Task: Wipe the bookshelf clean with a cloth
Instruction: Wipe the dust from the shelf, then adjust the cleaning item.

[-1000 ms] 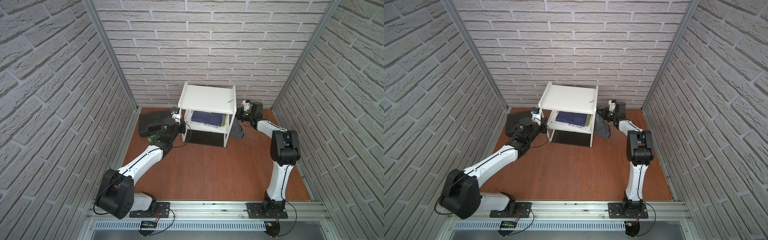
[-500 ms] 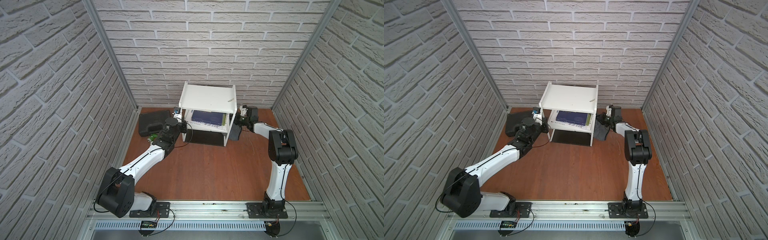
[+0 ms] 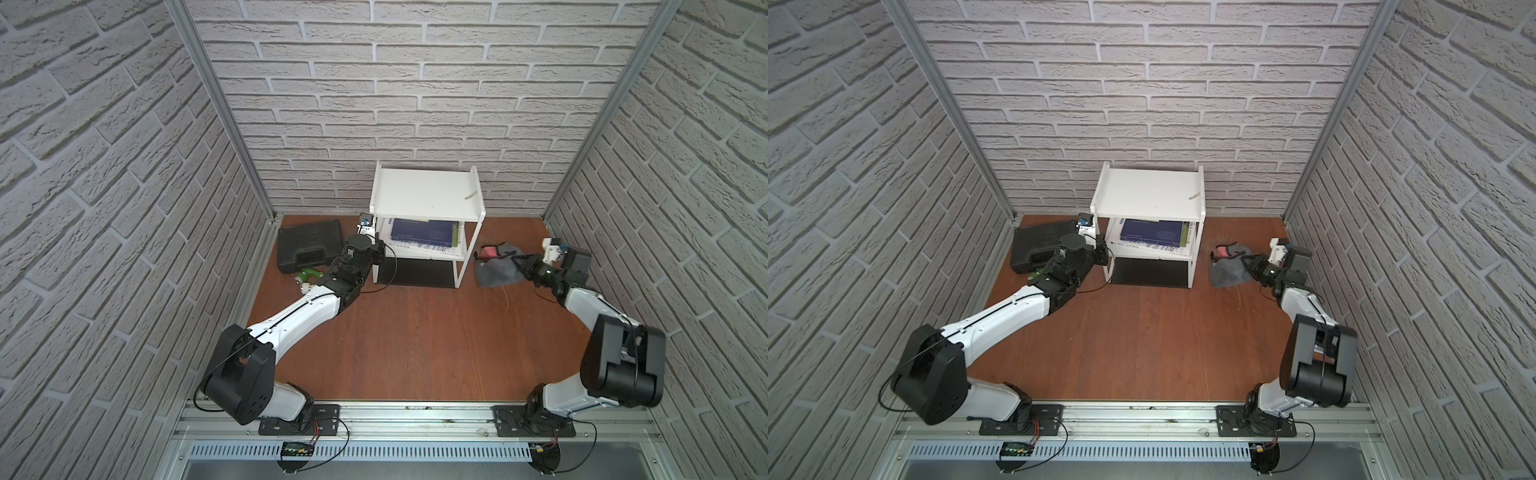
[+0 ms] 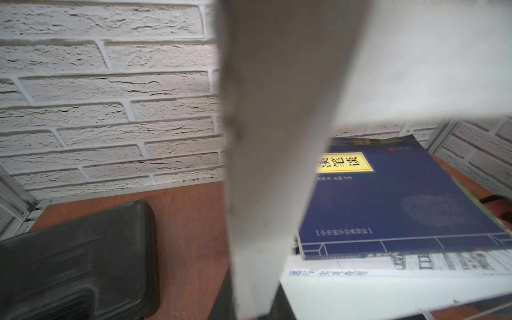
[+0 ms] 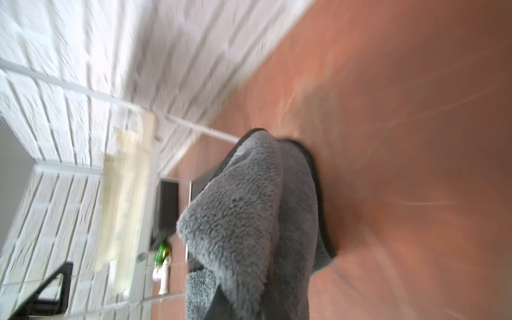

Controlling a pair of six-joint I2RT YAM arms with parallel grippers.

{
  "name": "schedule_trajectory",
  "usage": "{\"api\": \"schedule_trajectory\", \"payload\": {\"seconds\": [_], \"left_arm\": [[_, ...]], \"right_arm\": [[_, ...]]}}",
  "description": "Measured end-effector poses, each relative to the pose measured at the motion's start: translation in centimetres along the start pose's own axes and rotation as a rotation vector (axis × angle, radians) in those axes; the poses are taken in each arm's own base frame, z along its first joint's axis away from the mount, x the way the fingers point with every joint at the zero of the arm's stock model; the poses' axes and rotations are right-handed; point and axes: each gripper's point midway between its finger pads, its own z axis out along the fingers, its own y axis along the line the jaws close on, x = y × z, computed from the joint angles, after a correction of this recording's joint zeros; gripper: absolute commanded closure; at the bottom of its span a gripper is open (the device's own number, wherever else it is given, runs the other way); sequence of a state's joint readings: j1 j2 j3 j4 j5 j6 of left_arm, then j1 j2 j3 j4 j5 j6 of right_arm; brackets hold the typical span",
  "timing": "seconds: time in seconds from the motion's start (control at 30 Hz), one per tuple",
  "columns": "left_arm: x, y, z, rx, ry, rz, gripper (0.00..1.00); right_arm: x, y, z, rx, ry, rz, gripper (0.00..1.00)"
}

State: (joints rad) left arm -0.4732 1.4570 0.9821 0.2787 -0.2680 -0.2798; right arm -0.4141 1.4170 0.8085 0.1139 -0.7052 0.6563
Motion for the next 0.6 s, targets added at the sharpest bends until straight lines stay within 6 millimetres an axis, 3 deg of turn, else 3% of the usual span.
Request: {"api": "schedule_trajectory", "payload": {"seconds": [0.1,0.23,0.3,0.43,0.47,0.5,0.53,0.6], "left_arm": [[-0.3,-2.1,0.7,0.062,-0.004,0.01,0.97],[0.3,-3.1,-0.4,0.127,-0.003,0.024,0.73],[1.9,-2.5,-2.1,0.153,0.045,0.03,0.58],[5.4,-2.5,-7.3,0.273,0.108,0.066,0.41],[5.4,-3.1,-8.5,0.322,0.101,0.07,0.38],[5.1,-3.9,-9.8,0.378,0.084,0.072,0.13],[4.5,-4.9,-10.7,0.432,0.064,0.079,0.03],[3.2,-7.4,-12.3,0.545,0.021,0.082,0.02]], "right_arm": [[1.5,2.6,-3.0,-0.011,-0.016,-0.073,0.97],[5.5,6.9,-6.5,-0.056,0.019,-0.204,0.98],[7.0,9.1,-8.3,-0.113,0.023,-0.259,0.97],[10.1,14.2,-10.4,-0.307,0.076,-0.32,0.98],[11.1,15.6,-10.6,-0.361,0.109,-0.327,0.98],[12.1,17.0,-10.7,-0.408,0.15,-0.334,0.98],[13.1,18.2,-10.6,-0.448,0.192,-0.341,0.98],[14.9,20.9,-10.5,-0.525,0.276,-0.364,0.97]]}}
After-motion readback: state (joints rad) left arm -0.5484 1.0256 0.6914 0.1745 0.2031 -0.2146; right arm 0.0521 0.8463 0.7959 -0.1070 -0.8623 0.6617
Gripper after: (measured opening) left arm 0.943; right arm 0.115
